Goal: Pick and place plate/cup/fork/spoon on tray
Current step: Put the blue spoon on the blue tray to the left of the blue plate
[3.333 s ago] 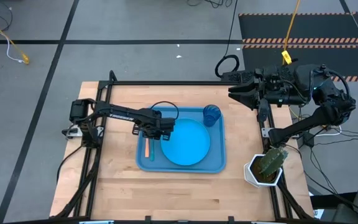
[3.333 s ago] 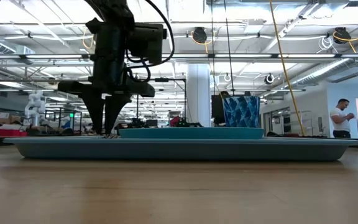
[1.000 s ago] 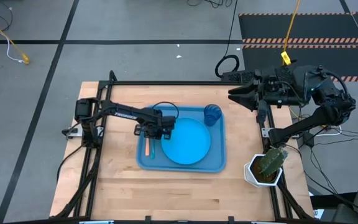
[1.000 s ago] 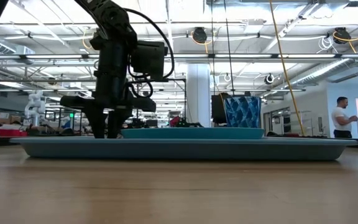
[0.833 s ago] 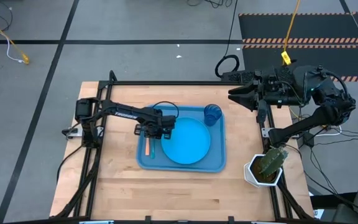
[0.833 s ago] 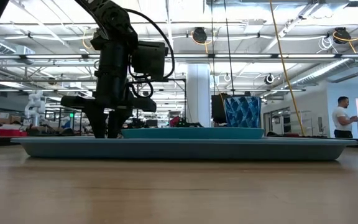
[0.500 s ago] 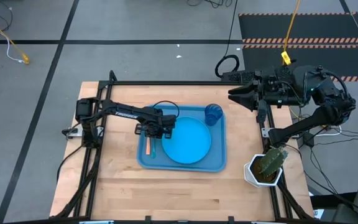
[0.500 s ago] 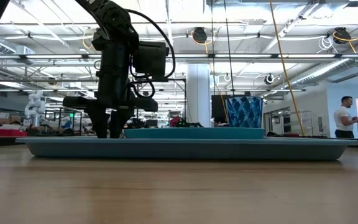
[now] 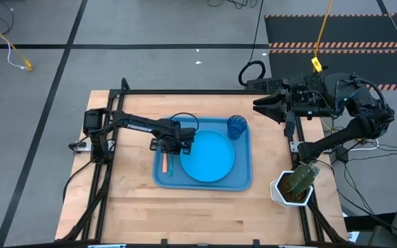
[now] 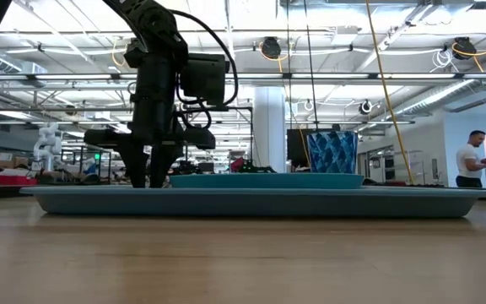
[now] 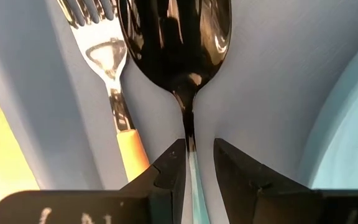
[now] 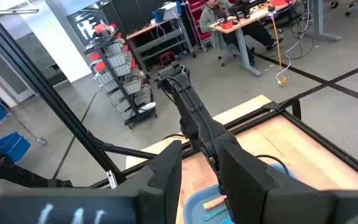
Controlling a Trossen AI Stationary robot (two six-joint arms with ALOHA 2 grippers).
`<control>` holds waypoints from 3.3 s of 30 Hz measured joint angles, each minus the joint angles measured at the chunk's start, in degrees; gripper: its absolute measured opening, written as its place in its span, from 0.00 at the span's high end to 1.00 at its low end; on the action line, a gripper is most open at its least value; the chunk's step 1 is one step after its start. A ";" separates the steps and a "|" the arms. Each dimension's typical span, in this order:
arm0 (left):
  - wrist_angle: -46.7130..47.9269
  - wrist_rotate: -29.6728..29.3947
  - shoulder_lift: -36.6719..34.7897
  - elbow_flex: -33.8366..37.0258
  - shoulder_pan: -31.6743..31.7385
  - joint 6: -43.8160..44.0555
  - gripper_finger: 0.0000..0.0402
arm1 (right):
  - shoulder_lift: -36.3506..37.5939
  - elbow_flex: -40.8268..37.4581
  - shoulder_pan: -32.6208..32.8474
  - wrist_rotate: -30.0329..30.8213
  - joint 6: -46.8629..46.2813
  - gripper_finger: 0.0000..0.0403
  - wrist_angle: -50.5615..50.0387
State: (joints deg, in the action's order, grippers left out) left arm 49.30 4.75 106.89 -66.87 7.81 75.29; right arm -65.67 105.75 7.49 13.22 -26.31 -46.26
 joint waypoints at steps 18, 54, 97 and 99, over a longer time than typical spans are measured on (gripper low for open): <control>0.07 0.00 -0.11 -0.09 0.37 -1.02 0.93 | -0.02 0.00 0.00 0.08 0.42 0.76 -0.76; -3.74 0.41 -0.20 -0.09 3.11 2.82 0.95 | 0.37 0.00 0.00 -0.03 0.06 0.76 -0.81; -2.88 3.08 -0.20 -0.09 3.85 1.47 0.88 | 0.37 -0.02 -0.02 -0.05 3.46 0.76 -1.44; -2.91 3.29 -0.20 -0.09 3.85 1.46 0.88 | 0.37 0.00 0.00 -0.05 3.46 0.76 -1.53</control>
State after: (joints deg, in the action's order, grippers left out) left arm 46.39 8.04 106.69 -66.96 11.66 76.75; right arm -65.30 105.75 7.49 13.17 -22.85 -47.79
